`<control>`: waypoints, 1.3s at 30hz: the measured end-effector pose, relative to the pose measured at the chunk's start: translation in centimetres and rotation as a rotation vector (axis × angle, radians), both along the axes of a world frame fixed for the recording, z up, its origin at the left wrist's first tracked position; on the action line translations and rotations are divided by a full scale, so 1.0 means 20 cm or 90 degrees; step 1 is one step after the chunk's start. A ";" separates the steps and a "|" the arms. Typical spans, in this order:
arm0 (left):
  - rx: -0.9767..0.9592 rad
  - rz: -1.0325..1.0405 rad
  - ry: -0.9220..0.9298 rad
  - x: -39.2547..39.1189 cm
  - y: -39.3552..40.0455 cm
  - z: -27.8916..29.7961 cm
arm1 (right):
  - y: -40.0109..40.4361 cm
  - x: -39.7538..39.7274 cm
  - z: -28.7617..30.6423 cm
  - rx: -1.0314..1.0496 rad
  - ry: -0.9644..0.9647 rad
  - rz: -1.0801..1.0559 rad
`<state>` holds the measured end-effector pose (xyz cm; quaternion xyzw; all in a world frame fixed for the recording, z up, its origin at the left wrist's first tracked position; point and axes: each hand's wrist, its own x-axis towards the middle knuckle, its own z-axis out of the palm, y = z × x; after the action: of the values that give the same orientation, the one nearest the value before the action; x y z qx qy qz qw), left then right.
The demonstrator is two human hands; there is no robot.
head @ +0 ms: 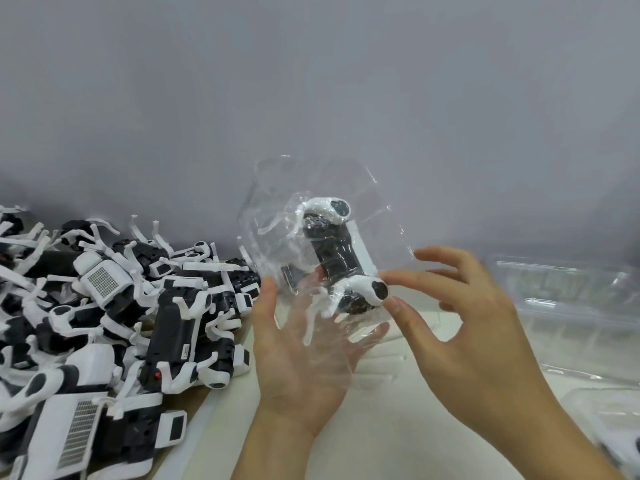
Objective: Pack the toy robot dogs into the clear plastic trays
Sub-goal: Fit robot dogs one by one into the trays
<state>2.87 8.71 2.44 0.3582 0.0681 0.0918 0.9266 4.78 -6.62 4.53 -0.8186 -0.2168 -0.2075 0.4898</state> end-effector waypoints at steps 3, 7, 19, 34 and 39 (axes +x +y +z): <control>0.090 -0.017 -0.044 0.01 0.05 0.02 | -0.05 0.02 0.03 0.045 0.015 -0.015; 0.433 -0.072 -0.085 0.00 0.12 0.04 | -0.15 0.04 0.11 0.127 -0.001 -0.080; 1.123 -0.228 0.044 -0.06 0.02 0.12 | -0.25 0.08 0.12 0.088 0.093 -0.094; 1.102 -0.063 0.178 0.02 0.11 0.03 | -0.19 0.04 0.00 -0.363 0.267 0.015; 1.032 -0.128 0.233 0.01 0.14 0.04 | -0.16 0.01 0.02 -0.423 0.270 0.009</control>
<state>3.11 11.47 3.27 0.9272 0.0984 -0.0304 0.3600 4.91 -9.79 5.00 -0.9558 -0.1716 0.0508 0.2335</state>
